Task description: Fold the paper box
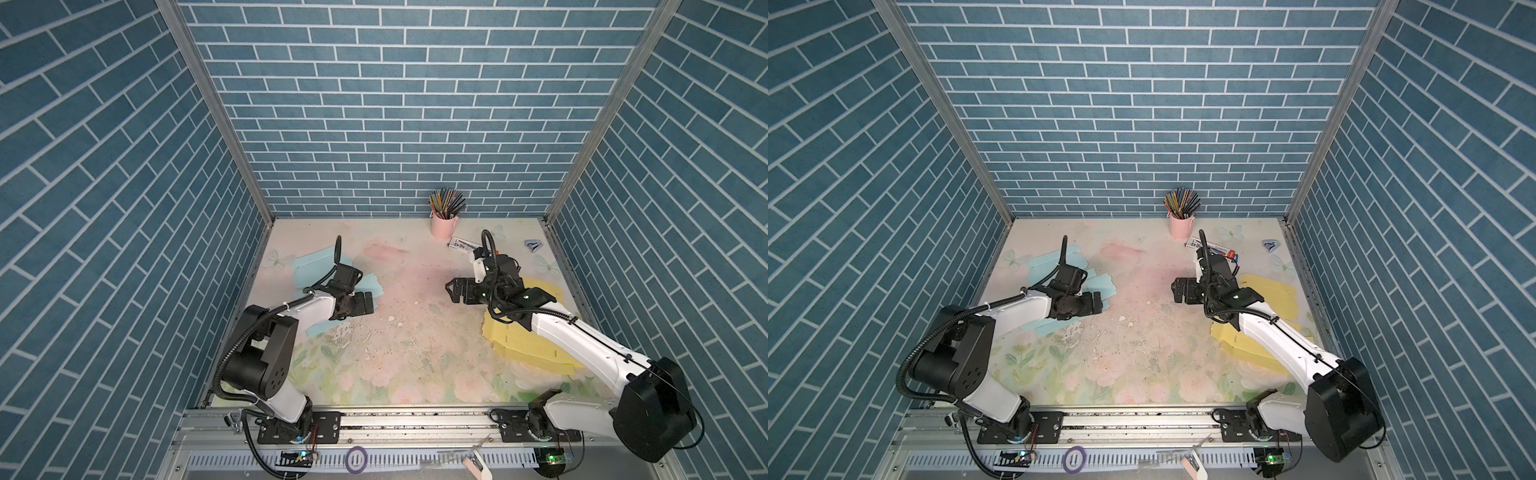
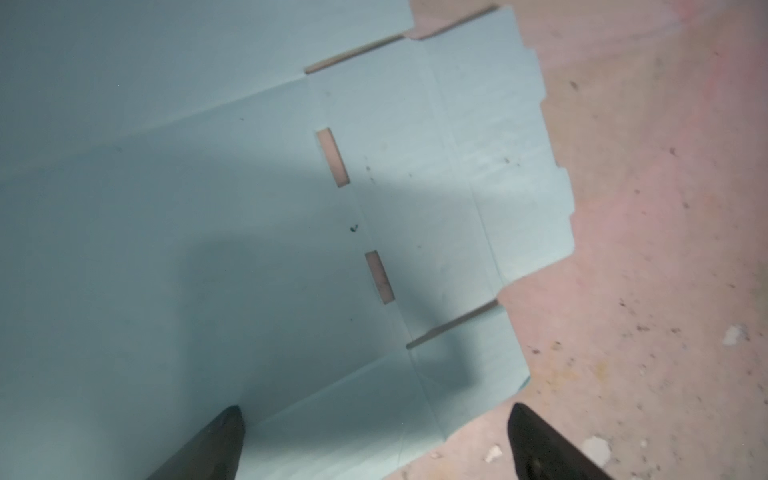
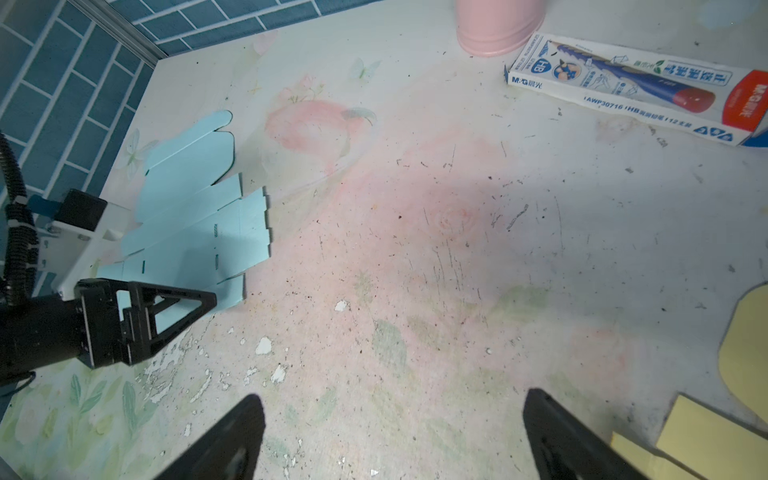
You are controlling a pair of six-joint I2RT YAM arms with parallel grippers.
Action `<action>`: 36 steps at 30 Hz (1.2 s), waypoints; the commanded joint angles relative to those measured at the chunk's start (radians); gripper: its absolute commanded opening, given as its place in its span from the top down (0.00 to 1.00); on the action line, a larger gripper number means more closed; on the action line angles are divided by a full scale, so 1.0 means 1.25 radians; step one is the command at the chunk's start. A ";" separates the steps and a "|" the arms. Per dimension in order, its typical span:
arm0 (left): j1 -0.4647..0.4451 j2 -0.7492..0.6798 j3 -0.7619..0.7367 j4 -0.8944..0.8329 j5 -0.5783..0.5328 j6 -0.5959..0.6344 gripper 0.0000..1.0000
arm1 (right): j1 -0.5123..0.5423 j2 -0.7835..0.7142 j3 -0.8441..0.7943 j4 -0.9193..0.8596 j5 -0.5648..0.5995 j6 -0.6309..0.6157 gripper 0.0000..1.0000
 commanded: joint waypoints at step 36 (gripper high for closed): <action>-0.078 0.031 0.038 -0.043 0.130 -0.012 0.01 | -0.021 -0.093 -0.178 0.101 -0.059 0.176 0.05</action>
